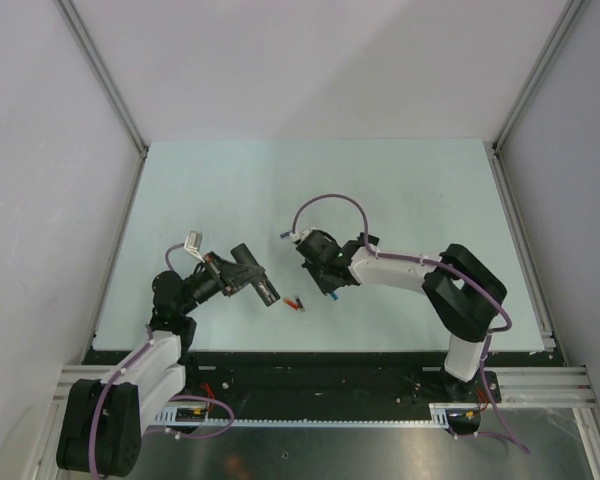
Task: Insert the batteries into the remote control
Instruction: Pick up the battery from the center of the board, then load the battery into the remote control.
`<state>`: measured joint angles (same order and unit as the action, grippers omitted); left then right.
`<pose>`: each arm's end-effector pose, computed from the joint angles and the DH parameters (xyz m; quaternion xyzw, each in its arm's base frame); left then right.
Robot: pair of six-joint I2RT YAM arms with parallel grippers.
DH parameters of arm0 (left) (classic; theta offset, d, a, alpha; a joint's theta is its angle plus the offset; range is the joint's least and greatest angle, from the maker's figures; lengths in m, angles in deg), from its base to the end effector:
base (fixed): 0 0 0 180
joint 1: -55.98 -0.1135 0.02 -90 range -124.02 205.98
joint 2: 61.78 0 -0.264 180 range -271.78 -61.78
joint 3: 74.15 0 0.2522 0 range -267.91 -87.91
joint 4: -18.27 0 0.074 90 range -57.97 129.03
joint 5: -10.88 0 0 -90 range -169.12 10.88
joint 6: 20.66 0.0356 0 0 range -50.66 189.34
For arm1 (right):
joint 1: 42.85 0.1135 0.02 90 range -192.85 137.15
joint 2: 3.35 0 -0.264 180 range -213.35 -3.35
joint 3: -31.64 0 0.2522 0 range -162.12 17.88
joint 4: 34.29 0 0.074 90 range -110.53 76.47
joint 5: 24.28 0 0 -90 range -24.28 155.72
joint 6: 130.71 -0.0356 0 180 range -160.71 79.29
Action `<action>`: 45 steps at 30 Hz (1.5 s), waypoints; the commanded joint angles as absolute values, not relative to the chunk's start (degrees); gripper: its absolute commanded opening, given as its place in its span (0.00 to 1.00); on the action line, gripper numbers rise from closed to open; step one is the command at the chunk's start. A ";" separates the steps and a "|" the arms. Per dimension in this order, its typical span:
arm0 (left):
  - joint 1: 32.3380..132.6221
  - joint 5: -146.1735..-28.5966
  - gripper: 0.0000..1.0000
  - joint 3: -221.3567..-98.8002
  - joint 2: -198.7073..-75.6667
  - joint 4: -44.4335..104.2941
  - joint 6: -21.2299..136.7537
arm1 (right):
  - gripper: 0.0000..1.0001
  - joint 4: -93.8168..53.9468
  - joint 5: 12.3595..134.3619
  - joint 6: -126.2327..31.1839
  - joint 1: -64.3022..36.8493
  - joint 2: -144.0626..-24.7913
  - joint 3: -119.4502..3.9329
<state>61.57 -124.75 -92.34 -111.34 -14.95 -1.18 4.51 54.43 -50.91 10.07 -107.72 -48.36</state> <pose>0.1597 -0.0412 0.1863 -0.1091 0.6905 -0.6206 0.3552 0.2253 0.2865 0.1680 -0.3313 0.9098 0.0393 0.2468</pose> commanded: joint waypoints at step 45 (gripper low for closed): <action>84.46 -112.43 0.00 -116.12 -143.34 -36.26 -11.60 | 0.00 -29.67 26.70 -55.65 25.79 -72.34 -33.98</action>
